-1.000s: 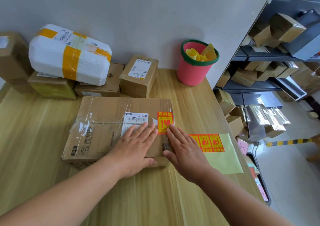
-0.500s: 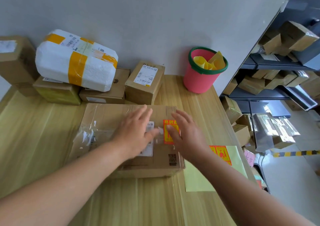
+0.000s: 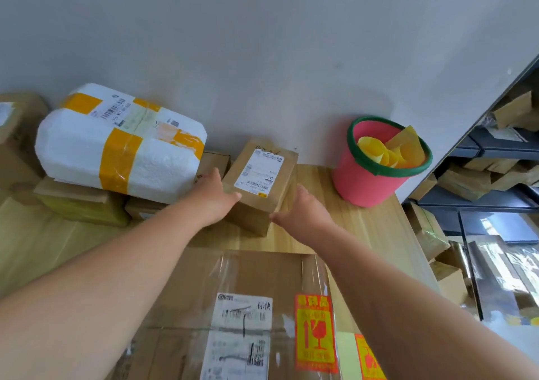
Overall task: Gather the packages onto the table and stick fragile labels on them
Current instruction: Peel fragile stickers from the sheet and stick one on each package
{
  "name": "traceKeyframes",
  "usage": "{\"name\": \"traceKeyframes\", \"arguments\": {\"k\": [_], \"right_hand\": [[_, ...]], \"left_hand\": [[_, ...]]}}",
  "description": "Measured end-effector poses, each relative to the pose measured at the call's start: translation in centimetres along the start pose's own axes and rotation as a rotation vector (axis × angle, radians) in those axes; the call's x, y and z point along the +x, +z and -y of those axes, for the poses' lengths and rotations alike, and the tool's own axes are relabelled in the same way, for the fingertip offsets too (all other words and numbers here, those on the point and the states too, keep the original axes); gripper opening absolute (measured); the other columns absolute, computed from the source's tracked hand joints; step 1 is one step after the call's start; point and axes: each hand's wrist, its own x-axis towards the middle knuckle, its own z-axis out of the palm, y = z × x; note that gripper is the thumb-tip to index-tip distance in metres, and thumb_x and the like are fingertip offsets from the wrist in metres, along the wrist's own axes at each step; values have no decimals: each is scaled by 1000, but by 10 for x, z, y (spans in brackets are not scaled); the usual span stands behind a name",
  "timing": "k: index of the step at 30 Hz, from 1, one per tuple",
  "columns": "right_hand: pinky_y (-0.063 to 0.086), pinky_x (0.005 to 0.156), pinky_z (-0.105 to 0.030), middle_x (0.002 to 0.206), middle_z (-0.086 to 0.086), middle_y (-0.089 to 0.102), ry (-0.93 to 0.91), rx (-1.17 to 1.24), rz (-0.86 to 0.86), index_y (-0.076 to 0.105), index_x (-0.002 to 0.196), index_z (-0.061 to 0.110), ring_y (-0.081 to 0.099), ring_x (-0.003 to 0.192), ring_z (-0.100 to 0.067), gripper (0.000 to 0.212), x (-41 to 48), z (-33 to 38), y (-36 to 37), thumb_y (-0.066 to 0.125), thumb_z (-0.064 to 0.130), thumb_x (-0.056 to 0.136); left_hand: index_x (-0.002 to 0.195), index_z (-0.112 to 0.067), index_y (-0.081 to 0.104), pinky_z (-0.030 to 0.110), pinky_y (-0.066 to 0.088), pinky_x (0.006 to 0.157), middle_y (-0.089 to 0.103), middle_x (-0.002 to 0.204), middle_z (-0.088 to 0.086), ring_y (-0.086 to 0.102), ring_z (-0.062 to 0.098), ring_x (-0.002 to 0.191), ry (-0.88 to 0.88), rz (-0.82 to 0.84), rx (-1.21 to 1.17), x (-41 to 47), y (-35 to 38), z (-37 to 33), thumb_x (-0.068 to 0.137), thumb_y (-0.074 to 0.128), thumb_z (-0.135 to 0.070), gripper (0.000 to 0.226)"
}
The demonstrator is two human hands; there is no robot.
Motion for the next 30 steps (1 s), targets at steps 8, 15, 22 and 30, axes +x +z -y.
{"name": "traceKeyframes", "arguments": {"k": [8,15,22,30], "right_hand": [[47,82,-30,112,8,59,74,283,121,46,126,17,57,95,-13,55,34,-3,18,75,29,81],[43,59,-22,88,15,54,-45,215,-94,45,106,20,59,80,-9,38,11,-6,2,73,24,81],[53,84,-37,99,21,59,-227,355,-305,43,120,41,61,93,-4,59,-62,13,-18,77,24,74],[44,82,-19,94,40,43,-437,451,-274,36,134,39,53,94,9,73,-162,89,-5,79,24,76]], "left_hand": [[122,-15,50,37,46,86,57,118,7,54,24,100,-77,39,-213,41,22,7,95,47,-28,30],[127,-28,51,27,41,80,60,112,-12,54,9,96,118,33,-453,9,19,6,88,63,-25,41],[135,-27,46,33,47,93,57,120,-10,58,11,104,304,-167,-510,-61,-21,11,80,73,-30,61],[128,-33,51,14,47,89,58,123,-4,59,1,103,390,-378,-621,-172,-93,72,78,75,-23,57]]}}
